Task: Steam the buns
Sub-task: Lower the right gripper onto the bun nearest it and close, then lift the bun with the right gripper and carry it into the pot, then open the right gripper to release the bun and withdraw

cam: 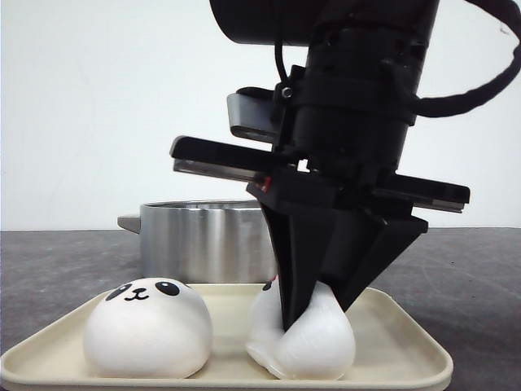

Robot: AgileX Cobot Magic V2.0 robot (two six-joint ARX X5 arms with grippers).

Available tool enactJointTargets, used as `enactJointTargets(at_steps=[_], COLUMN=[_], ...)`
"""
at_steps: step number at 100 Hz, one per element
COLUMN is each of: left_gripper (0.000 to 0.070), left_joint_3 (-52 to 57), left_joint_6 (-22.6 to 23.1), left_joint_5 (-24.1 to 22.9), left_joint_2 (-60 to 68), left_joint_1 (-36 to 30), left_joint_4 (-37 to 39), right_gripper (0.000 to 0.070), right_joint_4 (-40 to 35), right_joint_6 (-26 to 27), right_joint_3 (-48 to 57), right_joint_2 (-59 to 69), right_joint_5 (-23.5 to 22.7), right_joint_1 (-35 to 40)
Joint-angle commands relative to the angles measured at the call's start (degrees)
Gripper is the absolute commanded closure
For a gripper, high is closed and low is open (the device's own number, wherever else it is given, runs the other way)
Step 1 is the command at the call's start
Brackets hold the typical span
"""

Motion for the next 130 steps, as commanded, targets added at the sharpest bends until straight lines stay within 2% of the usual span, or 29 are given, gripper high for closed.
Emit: enactJointTargets(at_steps=[1, 9, 20, 33, 41, 62, 76, 88, 108, 124, 127, 130], left_gripper=[0.0, 0.0, 0.0, 0.0, 0.0, 0.0, 0.0, 0.0, 0.0, 0.0, 0.0, 0.0], left_joint_3=[0.81, 0.81, 0.81, 0.81, 0.81, 0.81, 0.81, 0.81, 0.81, 0.81, 0.81, 0.81], left_joint_6=[1.2, 1.22, 1.22, 1.44, 1.6, 1.6, 1.6, 1.57, 1.57, 1.6, 1.6, 1.6], left_joint_5=[-0.33, -0.33, -0.33, -0.33, -0.33, -0.35, -0.35, -0.37, -0.66, -1.49, -1.53, -1.66], left_joint_2=[0.26, 0.26, 0.26, 0.28, 0.33, 0.44, 0.5, 0.5, 0.72, 1.01, 1.07, 1.09], left_joint_1=[-0.44, -0.44, -0.44, -0.44, -0.44, -0.44, -0.44, -0.44, -0.44, -0.44, -0.44, -0.44], left_joint_4=[0.55, 0.57, 0.72, 1.64, 2.6, 4.35, 4.0, 4.02, 3.43, 2.47, 2.23, 1.95], right_gripper=[0.07, 0.07, 0.07, 0.07, 0.07, 0.07, 0.07, 0.07, 0.07, 0.0699, 0.0677, 0.0626], right_joint_4=[-0.09, -0.85, -2.29, -4.2, -5.66, -5.66, -6.03, -5.05, -2.86, -2.38, -2.36, -2.36], right_joint_6=[-0.9, -0.94, -1.62, -7.34, -11.34, -17.66, -20.85, -23.39, -23.56, -23.82, -23.82, -23.85], right_joint_3=[1.64, 4.26, 10.86, 21.57, 27.71, 33.03, 33.03, 33.03, 33.03, 33.03, 33.03, 33.03], right_joint_2=[-1.18, -4.87, -9.68, -11.47, -10.69, -5.22, 1.57, 8.39, 17.57, 21.07, 21.31, 21.42], right_joint_5=[0.33, 0.68, 4.74, 11.67, 13.79, 12.72, 8.81, 7.82, 2.67, 2.32, 2.29, 2.36], right_joint_1=[1.22, 3.06, 5.57, 5.16, 2.29, -7.63, -13.73, -16.83, -20.26, -21.0, -21.16, -21.2])
